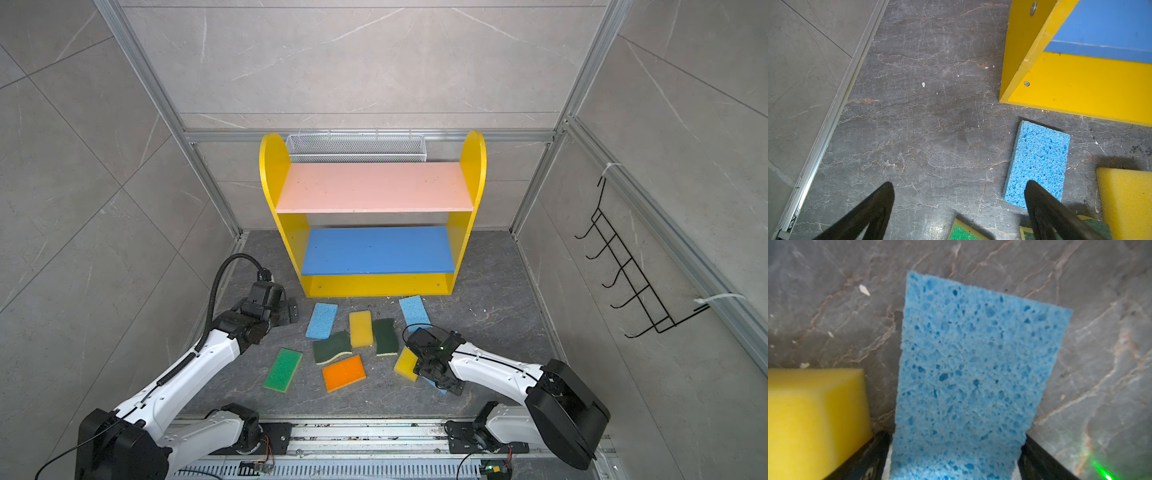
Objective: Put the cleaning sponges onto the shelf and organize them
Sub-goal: 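Lower the right gripper and close it on the light-blue sponge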
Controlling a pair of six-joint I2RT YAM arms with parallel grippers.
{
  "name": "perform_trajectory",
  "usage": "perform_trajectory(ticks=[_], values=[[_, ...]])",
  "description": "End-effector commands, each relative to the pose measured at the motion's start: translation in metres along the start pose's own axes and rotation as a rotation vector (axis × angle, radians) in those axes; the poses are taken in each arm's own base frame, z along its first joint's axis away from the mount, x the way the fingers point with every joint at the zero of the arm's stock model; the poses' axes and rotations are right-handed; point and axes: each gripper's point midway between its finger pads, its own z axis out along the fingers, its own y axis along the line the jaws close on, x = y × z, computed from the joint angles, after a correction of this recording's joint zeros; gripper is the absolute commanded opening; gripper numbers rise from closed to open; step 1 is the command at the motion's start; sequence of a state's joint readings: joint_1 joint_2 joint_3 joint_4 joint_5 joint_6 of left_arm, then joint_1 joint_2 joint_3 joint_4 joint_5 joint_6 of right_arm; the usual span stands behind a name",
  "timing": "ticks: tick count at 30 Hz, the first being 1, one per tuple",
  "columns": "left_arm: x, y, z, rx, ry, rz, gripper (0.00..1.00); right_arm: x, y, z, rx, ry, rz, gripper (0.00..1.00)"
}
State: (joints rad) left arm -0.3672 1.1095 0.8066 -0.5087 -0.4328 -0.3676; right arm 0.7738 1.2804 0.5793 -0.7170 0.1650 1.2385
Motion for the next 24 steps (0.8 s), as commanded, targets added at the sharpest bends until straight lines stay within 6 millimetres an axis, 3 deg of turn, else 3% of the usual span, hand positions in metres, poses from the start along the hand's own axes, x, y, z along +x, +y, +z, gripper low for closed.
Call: perform_trajectory(ticks=[1,10,24], values=[[-0.008,-0.004,-0.011,0.029,-0.017,-0.022,1.00,0.026,-0.020,0.004,0.043,0.114,0.035,0.95],[-0.005,-0.004,-0.009,0.022,-0.011,-0.022,1.00,0.021,-0.033,-0.005,0.045,0.073,0.073,0.93],[0.000,0.000,-0.010,0.003,0.000,-0.021,1.00,0.015,-0.020,0.004,0.057,0.060,-0.058,0.92]])
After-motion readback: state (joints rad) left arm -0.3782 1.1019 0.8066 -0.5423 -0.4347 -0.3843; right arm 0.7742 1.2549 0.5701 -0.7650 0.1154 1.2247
